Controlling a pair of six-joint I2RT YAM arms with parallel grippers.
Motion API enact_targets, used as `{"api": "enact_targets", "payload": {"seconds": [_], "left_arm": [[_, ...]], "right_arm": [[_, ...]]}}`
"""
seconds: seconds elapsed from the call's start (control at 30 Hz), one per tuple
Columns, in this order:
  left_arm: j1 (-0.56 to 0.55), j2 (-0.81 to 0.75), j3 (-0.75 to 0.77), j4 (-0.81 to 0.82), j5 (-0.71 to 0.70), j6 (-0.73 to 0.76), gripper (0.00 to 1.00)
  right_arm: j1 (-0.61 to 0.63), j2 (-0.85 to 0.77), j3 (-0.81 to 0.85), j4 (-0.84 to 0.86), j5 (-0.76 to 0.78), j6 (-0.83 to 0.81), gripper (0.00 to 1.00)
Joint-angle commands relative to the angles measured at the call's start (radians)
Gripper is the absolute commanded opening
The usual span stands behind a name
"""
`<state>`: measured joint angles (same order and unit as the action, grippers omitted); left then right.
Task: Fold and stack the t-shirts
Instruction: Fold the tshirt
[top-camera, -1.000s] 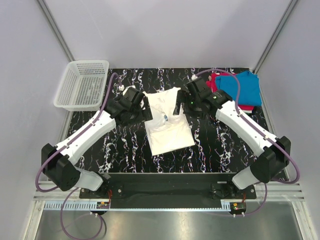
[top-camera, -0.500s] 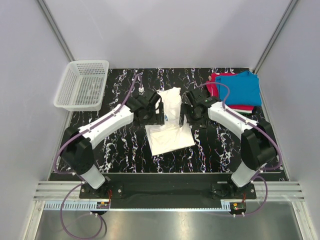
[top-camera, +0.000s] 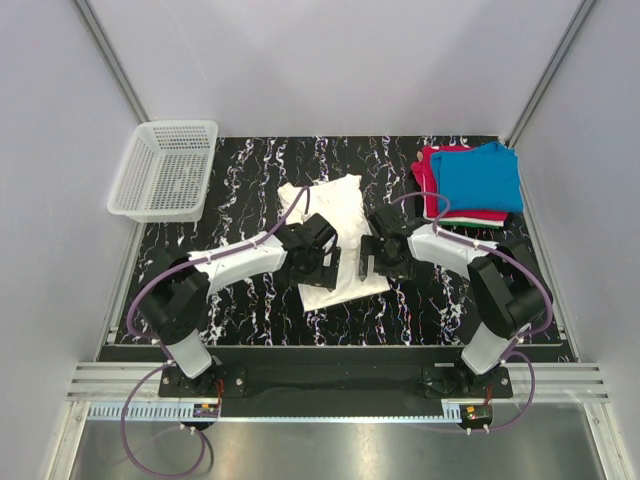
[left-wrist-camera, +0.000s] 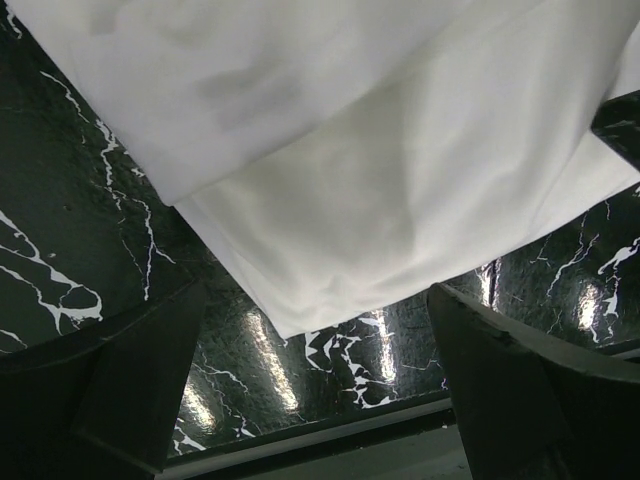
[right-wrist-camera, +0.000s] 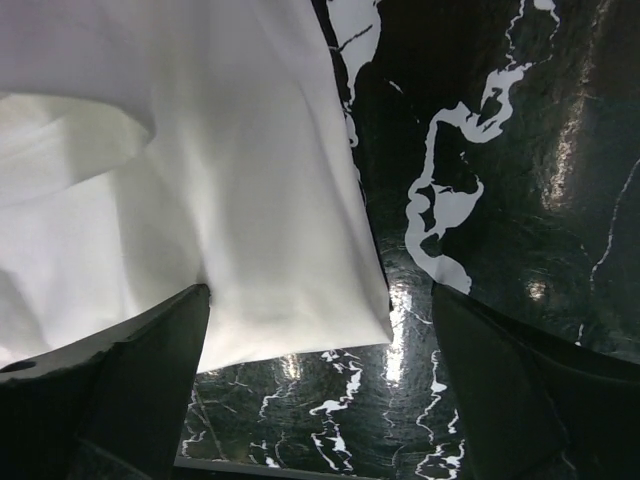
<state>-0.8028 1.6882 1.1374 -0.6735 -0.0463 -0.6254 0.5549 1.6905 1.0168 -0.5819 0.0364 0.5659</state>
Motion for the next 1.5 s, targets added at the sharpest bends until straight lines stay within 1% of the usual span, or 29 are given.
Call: {"api": "enact_targets", "payload": {"seconds": [0.0,0.23,0.5,0.6,0.83,1.1,1.17,1.27,1.37,1.4,1.47], "left_arm": [[-0.004,-0.007,-0.008,0.074,0.017,0.004,0.99],[-0.013,0.005,-0.018,0.071,0.005,0.0,0.99],[-0.012,-0.036,-0.025,0.026,-0.056,0.02,0.99],[-0.006,-0.058,-0.03,0.02,-0.064,0.018,0.99],[0.039,-0.101,-0.048,0.005,-0.067,0.006,0.99],[0.091,-0.125,-0.068,0.002,-0.084,0.032,0.99],[0.099,-0.127,-0.073,0.003,-0.086,0.033,0.99],[0.108,-0.134,-0.074,0.005,-0.084,0.036,0.99],[0.126,-0.162,-0.083,0.005,-0.095,0.029,0.99],[0.151,-0.18,-0.088,0.009,-0.084,0.02,0.99],[0.187,-0.194,-0.117,0.028,-0.046,0.016,0.99]], "right_arm": [[0.027,0.0,-0.029,0.068,-0.001,0.022,1.0],[0.069,0.037,-0.032,0.1,-0.044,0.045,1.0],[0.114,0.083,0.045,0.096,-0.128,0.098,1.0],[0.128,0.074,0.071,0.076,-0.124,0.121,1.0],[0.14,0.061,0.109,-0.067,-0.112,0.178,1.0],[0.171,-0.046,0.072,-0.118,-0.141,0.302,1.0],[0.18,-0.067,0.077,-0.128,-0.127,0.31,1.0],[0.18,-0.101,0.132,-0.205,-0.063,0.296,1.0],[0.183,-0.121,0.257,-0.318,0.069,0.214,1.0],[0.181,-0.118,0.337,-0.372,0.098,0.159,1.0],[0.174,-0.106,0.4,-0.392,0.164,0.111,1.0]]}}
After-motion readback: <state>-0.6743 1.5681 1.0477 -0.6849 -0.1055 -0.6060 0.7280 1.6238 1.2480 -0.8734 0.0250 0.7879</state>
